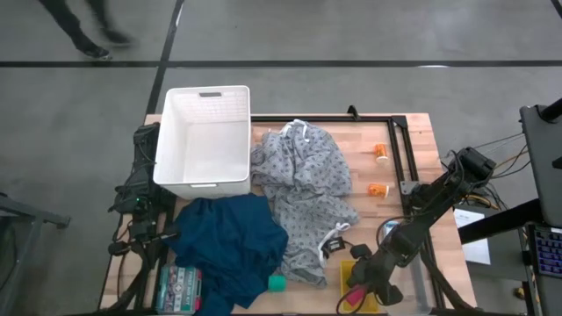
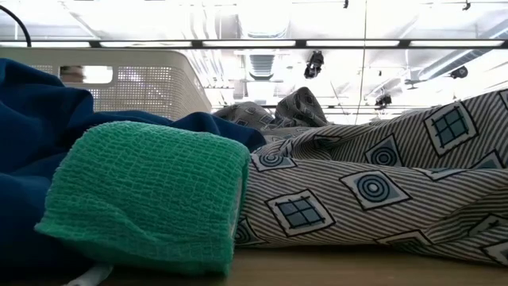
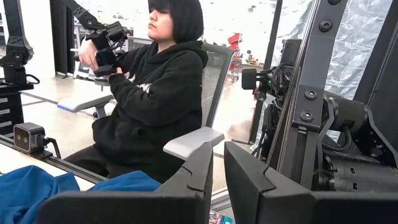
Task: Pick & Place Medicine items
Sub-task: Put the pink bandage into the yellow bin
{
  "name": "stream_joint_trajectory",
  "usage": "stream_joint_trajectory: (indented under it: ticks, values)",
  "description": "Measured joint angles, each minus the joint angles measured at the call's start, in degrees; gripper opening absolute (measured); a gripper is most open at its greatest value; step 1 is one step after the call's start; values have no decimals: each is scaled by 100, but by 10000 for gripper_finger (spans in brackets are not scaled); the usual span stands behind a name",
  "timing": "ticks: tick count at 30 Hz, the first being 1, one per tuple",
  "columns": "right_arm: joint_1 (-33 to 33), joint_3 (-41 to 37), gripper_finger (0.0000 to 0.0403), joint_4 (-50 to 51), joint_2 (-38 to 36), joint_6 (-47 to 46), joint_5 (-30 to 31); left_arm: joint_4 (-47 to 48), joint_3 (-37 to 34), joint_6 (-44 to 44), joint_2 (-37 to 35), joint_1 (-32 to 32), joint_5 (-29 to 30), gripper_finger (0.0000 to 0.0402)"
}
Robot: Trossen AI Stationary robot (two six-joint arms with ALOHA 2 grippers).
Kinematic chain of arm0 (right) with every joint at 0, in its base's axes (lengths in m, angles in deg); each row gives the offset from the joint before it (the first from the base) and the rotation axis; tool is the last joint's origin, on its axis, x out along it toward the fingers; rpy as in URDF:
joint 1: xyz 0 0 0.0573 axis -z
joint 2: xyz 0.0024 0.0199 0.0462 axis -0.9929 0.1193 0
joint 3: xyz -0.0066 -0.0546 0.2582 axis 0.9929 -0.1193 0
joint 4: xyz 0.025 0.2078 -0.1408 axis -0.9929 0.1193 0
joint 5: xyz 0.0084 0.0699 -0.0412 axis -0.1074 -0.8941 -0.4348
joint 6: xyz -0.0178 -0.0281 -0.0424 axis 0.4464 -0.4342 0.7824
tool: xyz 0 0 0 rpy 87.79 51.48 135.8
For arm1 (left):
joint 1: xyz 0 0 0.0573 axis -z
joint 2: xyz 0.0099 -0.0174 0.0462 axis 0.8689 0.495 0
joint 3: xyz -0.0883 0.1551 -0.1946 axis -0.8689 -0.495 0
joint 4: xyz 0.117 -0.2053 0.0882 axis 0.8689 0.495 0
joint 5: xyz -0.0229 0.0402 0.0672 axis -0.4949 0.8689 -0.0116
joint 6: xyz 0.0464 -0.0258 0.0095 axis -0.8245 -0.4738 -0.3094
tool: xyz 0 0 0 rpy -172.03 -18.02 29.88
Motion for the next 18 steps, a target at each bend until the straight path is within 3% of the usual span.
stream_joint_trajectory:
  ticks: [18]
  values:
    - [0,-2,234,-85,-16,32,145,0,1,0,0,-1,2,47]
